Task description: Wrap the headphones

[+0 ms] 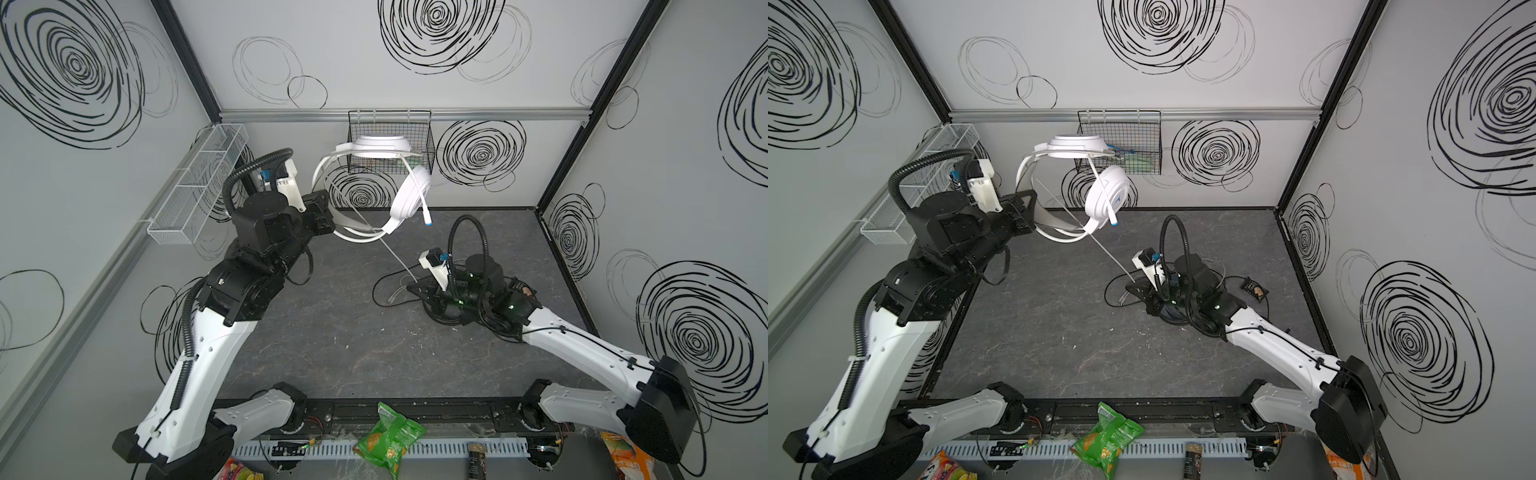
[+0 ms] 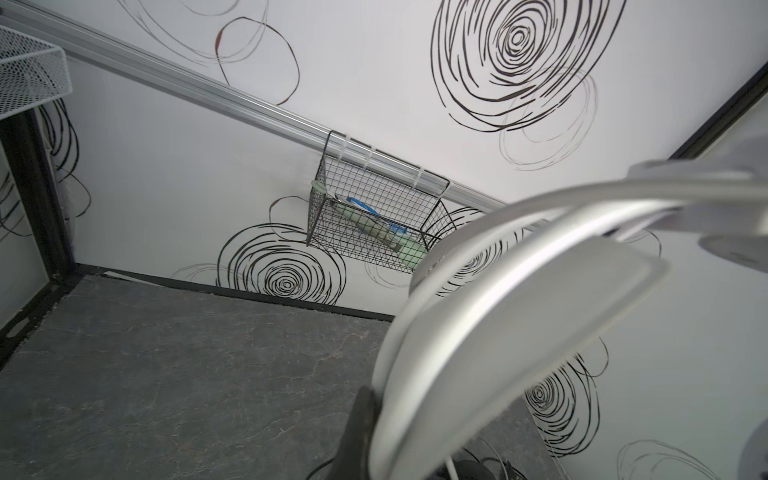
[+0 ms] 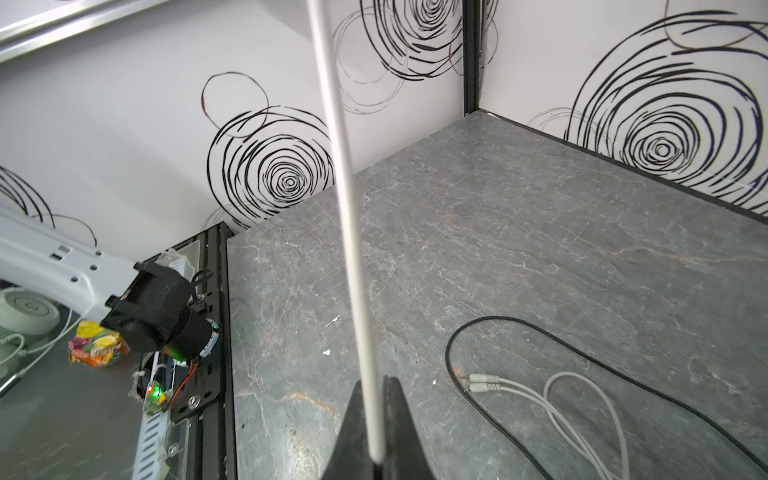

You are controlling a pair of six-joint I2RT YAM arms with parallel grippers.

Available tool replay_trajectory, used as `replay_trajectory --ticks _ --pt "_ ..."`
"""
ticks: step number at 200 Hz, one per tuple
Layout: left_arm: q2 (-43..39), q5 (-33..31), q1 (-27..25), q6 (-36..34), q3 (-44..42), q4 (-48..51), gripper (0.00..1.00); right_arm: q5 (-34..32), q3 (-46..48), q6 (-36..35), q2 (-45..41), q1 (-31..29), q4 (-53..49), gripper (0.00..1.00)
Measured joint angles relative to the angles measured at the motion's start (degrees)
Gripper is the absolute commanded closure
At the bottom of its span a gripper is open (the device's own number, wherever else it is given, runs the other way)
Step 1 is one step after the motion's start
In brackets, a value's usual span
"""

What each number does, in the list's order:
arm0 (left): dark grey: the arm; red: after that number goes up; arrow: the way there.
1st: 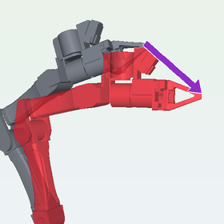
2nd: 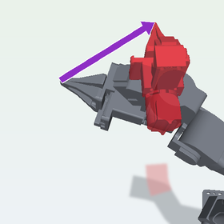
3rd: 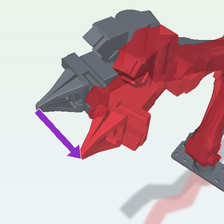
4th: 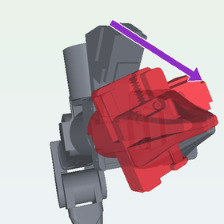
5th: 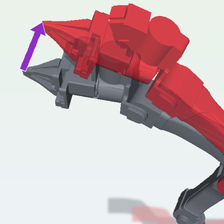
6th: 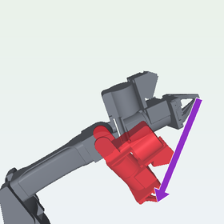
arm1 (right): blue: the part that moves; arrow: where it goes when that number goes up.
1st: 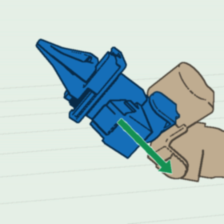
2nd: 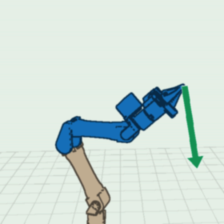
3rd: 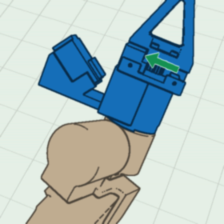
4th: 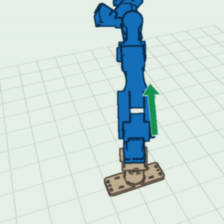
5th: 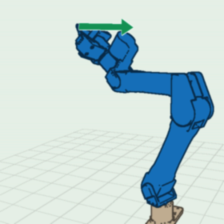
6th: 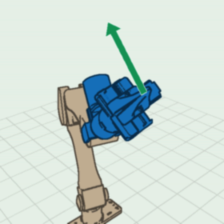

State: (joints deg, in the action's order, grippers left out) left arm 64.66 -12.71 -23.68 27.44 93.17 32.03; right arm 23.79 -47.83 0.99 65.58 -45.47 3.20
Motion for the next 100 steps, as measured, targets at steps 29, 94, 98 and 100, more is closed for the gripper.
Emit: replay_trajectory --ticks 29,94,98,100 --pt "0.04 -2.97 1.11 -0.94 -2.84 -0.46 1.00 -5.86 -1.66 -2.54 -3.02 -4.96 -6.34 1.00" --pt "0.17 -12.74 1.70 -4.70 -10.88 -3.13 1.00 -18.91 -13.94 -9.40 -3.67 -15.06 -20.74 1.00" --pt "0.17 -13.33 1.66 -4.94 -11.54 -3.23 1.00 -20.02 -14.95 -10.36 -3.41 -15.82 -21.51 1.00" --pt "0.17 -13.51 1.64 -5.01 -11.85 -3.23 1.00 -20.57 -15.47 -10.54 -3.26 -16.22 -21.99 1.00"
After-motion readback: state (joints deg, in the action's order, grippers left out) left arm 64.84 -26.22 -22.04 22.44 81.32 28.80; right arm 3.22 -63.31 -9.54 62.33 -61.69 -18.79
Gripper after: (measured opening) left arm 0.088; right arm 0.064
